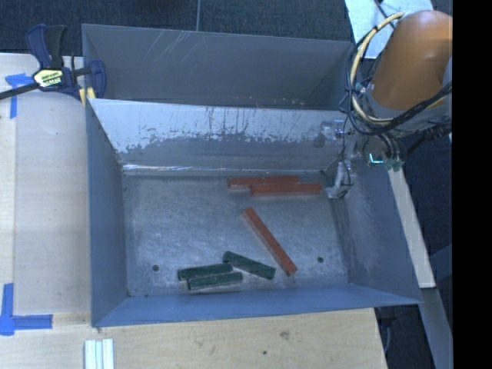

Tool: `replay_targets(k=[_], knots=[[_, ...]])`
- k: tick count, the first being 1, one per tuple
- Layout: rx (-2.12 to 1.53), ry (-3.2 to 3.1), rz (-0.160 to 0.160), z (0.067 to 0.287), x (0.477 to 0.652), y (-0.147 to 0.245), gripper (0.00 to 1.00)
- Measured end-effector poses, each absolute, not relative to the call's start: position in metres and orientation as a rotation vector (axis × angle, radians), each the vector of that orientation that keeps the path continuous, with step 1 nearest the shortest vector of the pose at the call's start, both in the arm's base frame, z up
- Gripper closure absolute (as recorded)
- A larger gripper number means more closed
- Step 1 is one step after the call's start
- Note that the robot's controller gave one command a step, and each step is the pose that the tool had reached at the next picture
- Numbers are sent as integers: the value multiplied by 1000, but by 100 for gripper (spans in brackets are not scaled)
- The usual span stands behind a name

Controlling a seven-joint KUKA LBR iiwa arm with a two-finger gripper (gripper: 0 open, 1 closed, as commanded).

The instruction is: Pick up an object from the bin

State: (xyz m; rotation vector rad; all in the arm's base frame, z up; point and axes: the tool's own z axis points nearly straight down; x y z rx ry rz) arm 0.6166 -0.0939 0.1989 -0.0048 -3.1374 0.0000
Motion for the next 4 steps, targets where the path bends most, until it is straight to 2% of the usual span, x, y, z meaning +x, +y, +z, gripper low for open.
replay_targets(k=[1,2,3,4], knots=[[-104,-3134,-2,66,622,-61,0],[-103,-3143,-1,71,625,-62,100],[164,-3150,5,227,613,-77,100],[49,-3133,-4,159,536,-19,100]])
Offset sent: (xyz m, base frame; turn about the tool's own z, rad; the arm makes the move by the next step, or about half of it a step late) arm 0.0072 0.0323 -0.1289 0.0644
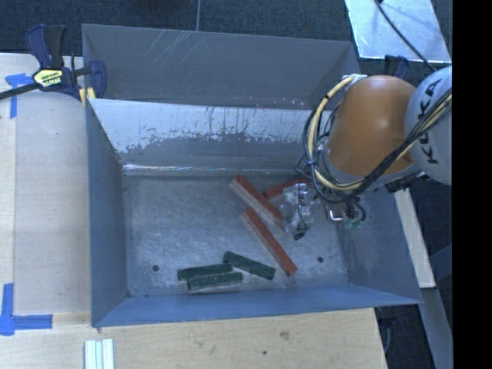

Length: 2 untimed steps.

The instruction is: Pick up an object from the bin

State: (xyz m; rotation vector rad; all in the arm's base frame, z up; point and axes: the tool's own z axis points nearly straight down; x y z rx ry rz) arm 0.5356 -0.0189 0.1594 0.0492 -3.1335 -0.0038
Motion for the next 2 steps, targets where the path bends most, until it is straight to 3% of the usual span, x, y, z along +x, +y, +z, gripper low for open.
replay_targets(k=[1,2], knots=[[46,-3144,0,163,540,-22,0],[-421,-3118,0,134,581,-35,0]])
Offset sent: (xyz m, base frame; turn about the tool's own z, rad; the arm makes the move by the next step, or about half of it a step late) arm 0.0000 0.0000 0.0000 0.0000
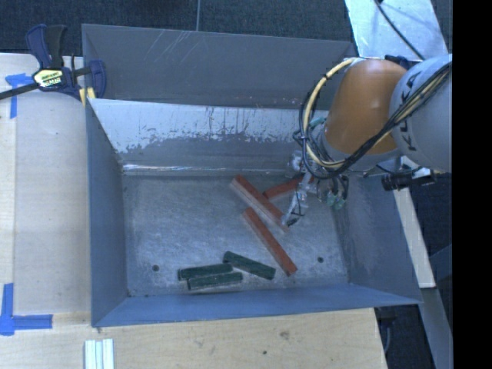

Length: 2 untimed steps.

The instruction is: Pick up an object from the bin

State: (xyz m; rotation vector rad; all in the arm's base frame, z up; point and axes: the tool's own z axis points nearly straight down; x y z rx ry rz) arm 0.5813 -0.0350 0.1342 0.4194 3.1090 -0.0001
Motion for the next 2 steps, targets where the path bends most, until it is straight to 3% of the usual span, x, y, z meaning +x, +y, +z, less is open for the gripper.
replay_targets(k=[1,2], knots=[[637,3083,0,69,595,-23,0],[633,3073,0,71,597,-23,100]])
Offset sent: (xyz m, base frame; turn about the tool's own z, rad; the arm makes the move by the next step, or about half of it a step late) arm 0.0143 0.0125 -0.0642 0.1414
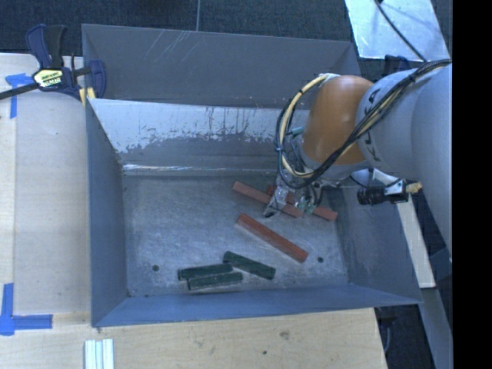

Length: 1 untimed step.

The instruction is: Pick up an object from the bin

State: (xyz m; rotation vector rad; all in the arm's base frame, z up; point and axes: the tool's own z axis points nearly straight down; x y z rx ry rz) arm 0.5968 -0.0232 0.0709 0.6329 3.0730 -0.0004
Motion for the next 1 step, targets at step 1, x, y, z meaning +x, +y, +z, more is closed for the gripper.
replay_targets(k=[1], knots=[[578,3075,-1,210,587,-74,100]])
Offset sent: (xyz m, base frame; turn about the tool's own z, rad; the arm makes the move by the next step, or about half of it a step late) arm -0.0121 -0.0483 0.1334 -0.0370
